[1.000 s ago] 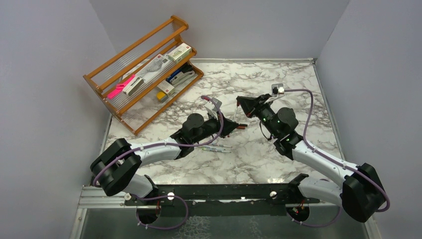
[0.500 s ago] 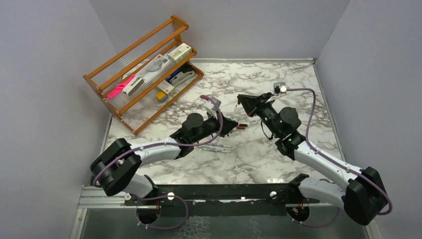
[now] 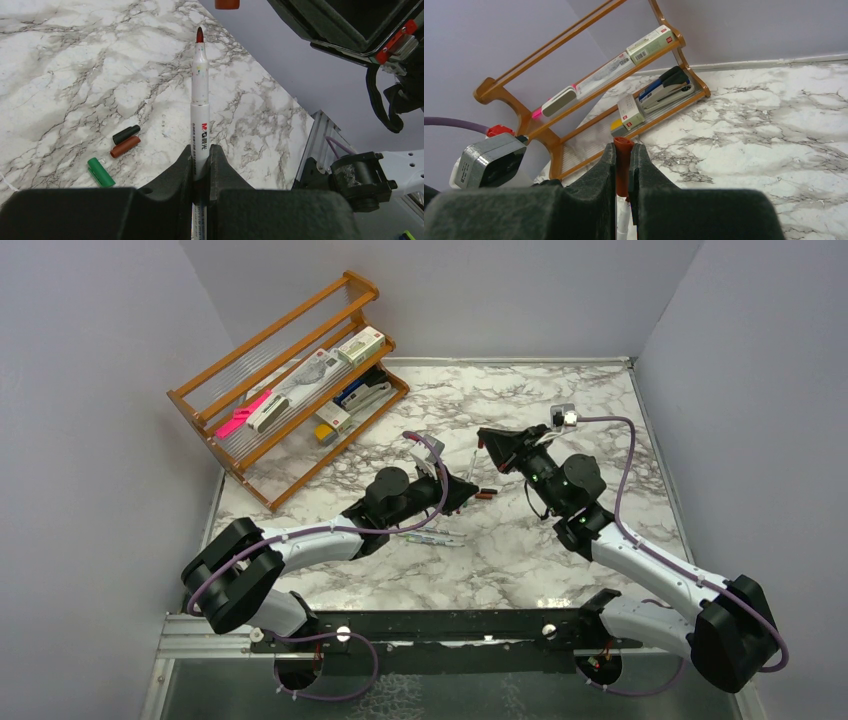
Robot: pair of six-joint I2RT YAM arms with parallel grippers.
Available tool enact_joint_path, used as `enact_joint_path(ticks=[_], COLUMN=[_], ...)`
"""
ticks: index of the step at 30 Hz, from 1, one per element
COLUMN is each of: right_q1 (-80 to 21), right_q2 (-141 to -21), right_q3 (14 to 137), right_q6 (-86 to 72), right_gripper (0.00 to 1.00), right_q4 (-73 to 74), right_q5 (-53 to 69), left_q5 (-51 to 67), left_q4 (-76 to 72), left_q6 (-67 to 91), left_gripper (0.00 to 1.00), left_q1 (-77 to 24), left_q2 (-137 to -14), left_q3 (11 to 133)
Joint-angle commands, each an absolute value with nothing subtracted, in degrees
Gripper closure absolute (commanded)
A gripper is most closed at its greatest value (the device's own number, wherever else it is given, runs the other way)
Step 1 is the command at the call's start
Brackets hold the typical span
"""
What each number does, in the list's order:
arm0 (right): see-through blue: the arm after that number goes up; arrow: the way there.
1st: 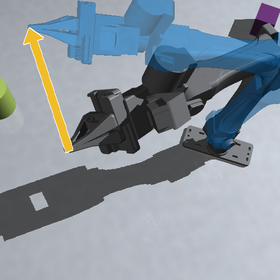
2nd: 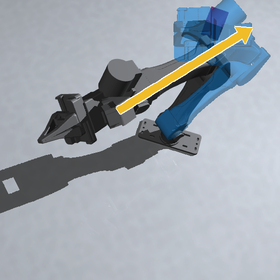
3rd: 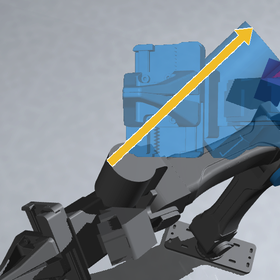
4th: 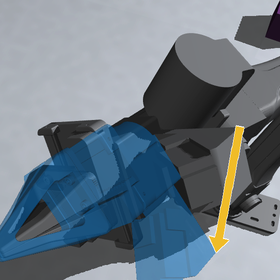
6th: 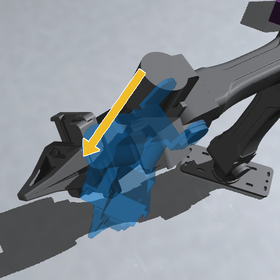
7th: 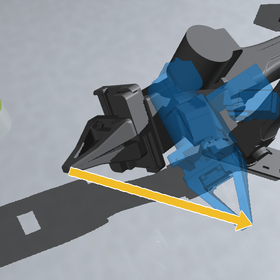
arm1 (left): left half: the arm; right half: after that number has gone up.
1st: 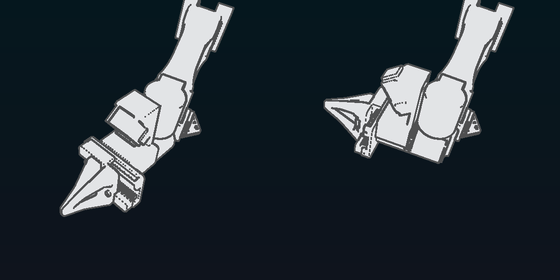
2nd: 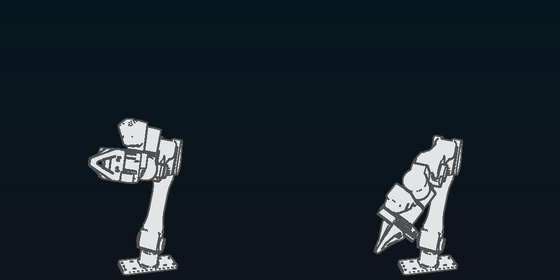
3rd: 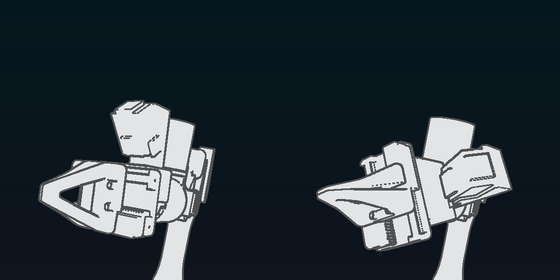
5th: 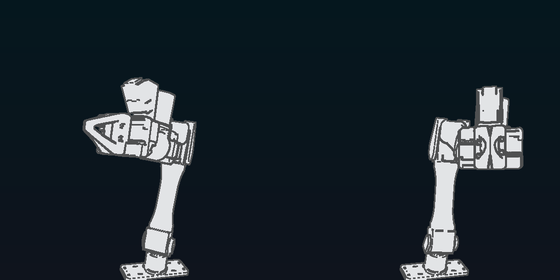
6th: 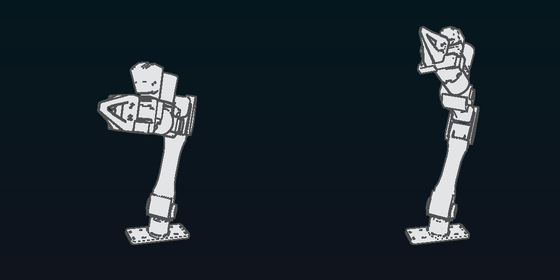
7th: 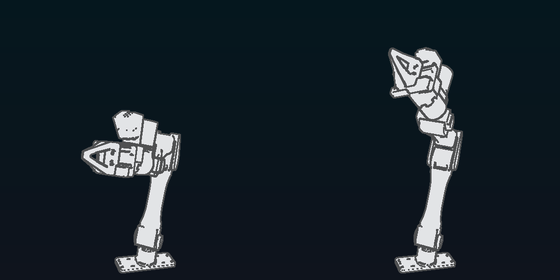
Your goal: Insert the pens into the pen caps
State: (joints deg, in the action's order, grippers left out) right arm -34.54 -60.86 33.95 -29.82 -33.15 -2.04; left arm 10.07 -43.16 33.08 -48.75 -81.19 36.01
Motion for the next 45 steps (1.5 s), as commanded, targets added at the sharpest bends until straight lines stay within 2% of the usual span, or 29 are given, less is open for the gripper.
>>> enact_joint_path(ticks=[1,45], right_q1=[-34.7,-34.8], right_q2=[-61.4,-62.2], right_q3=[33.9,31.6], right_q6=[-30.2,-32.3], right_gripper=[0.98,0.98], right_q4=[-34.4,-34.7], right_q5=[-2.2,1.4], left_q5=[11.4,7.7], left_q4=[-45.0,-47.2], left_q6=[32.8,31.9], left_gripper=[1.0,1.0], left_q1=[-48.5,-48.6], left_q2=[-79.7,-80.3], left_q3=[37.3,36.7])
